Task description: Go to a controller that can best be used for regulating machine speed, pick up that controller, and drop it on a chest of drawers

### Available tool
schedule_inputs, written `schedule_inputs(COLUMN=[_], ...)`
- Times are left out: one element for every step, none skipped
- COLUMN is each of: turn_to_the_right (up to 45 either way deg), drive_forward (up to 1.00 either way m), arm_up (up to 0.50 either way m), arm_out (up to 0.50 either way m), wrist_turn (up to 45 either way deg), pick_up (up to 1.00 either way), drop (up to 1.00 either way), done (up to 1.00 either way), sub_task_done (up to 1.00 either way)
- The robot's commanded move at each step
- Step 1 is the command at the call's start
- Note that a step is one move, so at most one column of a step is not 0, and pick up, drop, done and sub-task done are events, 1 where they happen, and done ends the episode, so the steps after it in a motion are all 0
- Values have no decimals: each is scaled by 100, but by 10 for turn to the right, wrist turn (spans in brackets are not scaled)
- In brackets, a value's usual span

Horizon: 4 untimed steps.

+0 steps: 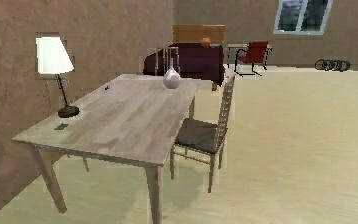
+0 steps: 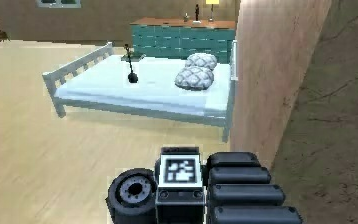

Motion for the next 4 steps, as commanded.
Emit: schedule_inputs(turn_to_the_right=[450, 0, 0, 0], drive_forward=[0, 100, 100, 25], arm_up=[0, 0, 0, 0], arm_out=[0, 0, 0, 0], wrist_turn=[0, 0, 0, 0], pick_up=[0, 0, 0, 0], drop=[0, 0, 0, 0], done=[0, 0, 0, 0], sub_task_done=[0, 0, 0, 0])
